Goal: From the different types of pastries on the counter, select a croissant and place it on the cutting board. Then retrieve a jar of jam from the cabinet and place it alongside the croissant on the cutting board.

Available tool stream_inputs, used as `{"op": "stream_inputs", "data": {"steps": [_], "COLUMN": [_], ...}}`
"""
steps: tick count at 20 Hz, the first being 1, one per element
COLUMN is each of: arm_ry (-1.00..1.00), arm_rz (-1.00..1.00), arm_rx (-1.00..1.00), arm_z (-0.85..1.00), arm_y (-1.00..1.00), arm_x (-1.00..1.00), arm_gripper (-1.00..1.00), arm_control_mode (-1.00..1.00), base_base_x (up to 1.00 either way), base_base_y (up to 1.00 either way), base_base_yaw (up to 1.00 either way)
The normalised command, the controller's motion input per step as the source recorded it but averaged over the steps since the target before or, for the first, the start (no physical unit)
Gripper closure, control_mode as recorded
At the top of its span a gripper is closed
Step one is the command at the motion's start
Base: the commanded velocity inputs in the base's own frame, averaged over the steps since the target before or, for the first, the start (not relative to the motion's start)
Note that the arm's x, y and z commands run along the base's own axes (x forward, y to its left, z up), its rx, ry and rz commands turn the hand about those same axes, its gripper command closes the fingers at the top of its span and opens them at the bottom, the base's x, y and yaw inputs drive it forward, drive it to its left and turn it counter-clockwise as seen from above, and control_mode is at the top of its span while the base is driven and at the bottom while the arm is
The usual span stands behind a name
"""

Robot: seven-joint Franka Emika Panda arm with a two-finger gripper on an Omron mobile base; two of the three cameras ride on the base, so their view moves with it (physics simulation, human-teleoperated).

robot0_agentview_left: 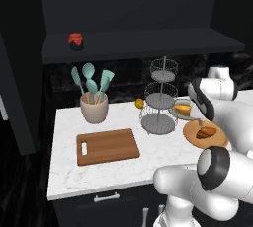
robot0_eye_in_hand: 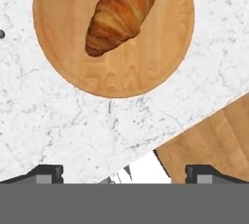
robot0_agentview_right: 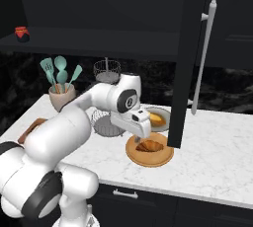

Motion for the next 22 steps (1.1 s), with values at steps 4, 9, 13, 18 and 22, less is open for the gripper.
{"op": "stream_inputs", "data": {"steps": [4, 9, 13, 18, 22], "arm_ry": [-0.07, 0.00, 0.00, 0.00, 0.00], "arm_rz": [-0.18, -0.01, -0.07, -0.06, -0.04], "arm_rx": [0.04, 0.00, 0.00, 0.00, 0.00], "arm_z": [-0.34, -0.05, -0.21, -0.05, -0.01], "arm_y": [-0.17, 0.00, -0.04, -0.18, -0.15], "arm_x": [-0.07, 0.00, 0.00, 0.12, 0.21], "arm_gripper": [-1.00, -1.00, -1.00, -1.00, -1.00], "arm_control_mode": [-1.00, -1.00, -1.00, -1.00, -1.00], "base_base_x": [0.00, 0.00, 0.00, 0.00, 0.00], "base_base_y": [0.00, 0.00, 0.00, 0.00, 0.00], "base_base_yaw": [0.00, 0.00, 0.00, 0.00, 0.00]}}
